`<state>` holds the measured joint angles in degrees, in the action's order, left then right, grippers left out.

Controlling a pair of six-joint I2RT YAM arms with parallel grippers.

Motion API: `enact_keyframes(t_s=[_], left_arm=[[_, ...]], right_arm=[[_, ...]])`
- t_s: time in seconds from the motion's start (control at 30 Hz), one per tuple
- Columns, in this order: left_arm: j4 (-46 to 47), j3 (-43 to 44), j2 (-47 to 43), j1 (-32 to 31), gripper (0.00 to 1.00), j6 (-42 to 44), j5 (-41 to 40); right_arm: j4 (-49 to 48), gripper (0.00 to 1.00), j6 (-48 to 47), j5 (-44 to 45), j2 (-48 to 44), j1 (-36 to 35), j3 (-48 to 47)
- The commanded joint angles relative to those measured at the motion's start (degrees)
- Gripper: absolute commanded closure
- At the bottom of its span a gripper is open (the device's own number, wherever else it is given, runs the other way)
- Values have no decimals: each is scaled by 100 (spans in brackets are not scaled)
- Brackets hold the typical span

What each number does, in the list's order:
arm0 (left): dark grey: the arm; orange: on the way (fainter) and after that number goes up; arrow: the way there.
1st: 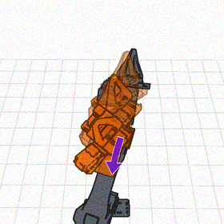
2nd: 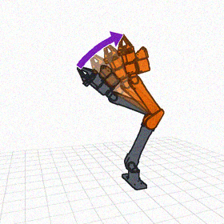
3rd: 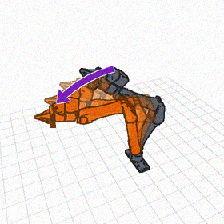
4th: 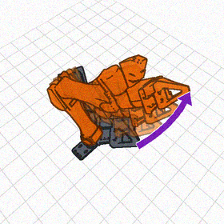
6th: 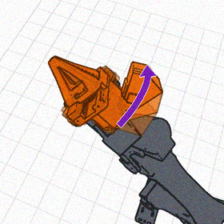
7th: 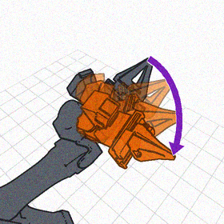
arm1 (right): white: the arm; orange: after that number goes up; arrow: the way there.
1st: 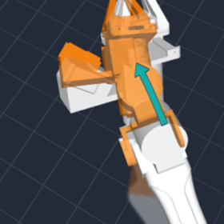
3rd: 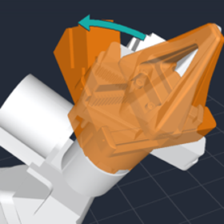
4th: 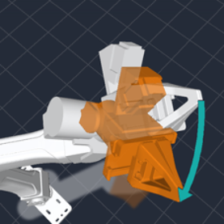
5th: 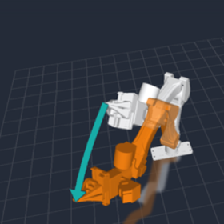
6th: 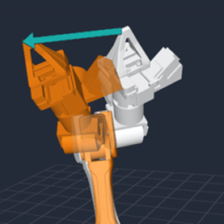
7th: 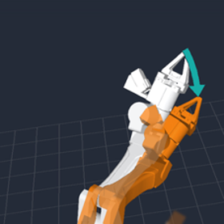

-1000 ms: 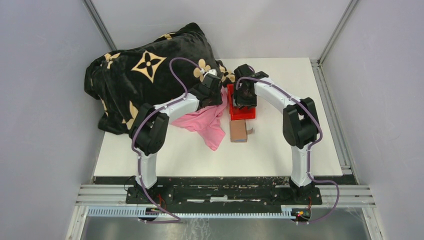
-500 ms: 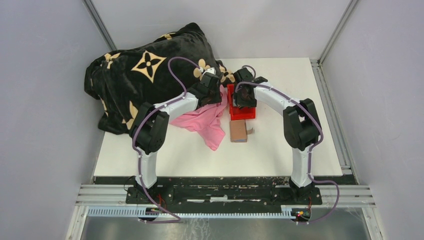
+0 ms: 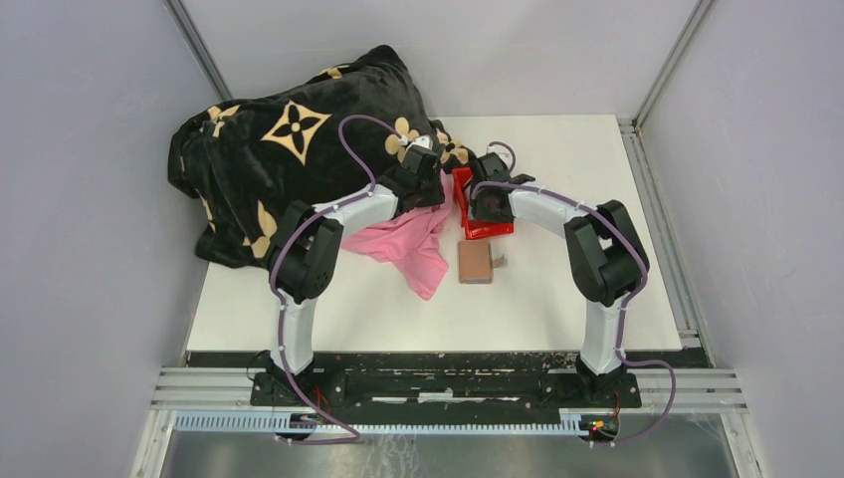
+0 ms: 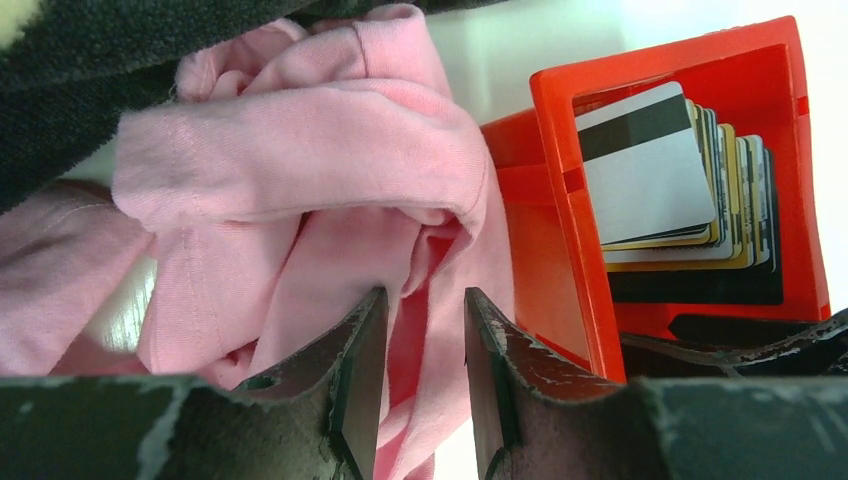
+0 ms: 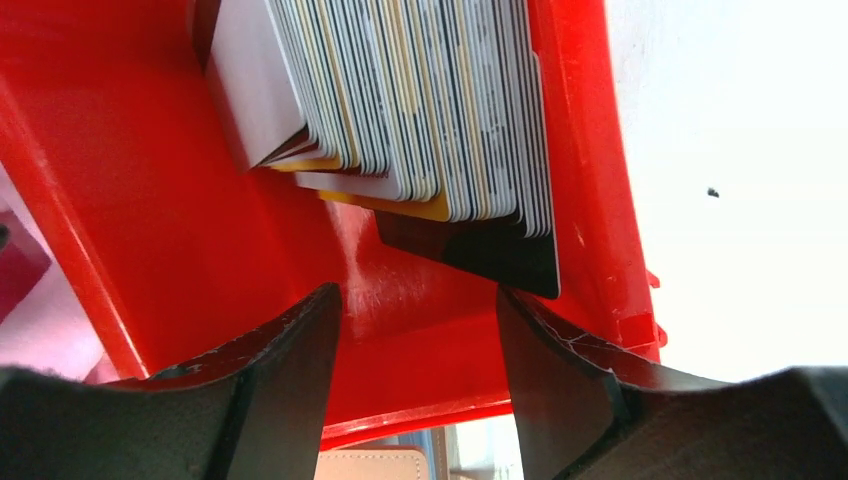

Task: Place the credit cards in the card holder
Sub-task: Adjust the credit card in the storage box.

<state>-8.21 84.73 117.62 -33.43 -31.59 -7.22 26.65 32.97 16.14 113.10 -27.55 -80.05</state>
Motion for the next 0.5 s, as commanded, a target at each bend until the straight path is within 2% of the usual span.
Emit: enact_keyframes(t_s=[0.0, 0.2, 0.47], left_arm=[[436, 36, -26, 47, 58, 273, 66], [535, 129, 65, 47, 58, 311, 117], [434, 469, 349, 43, 58, 312, 260]], right_arm=[[-1117, 35, 4, 354, -455, -4, 239], [-1836, 35, -172, 317, -569, -3, 458], [-2077, 35, -419, 76, -511, 0, 292]])
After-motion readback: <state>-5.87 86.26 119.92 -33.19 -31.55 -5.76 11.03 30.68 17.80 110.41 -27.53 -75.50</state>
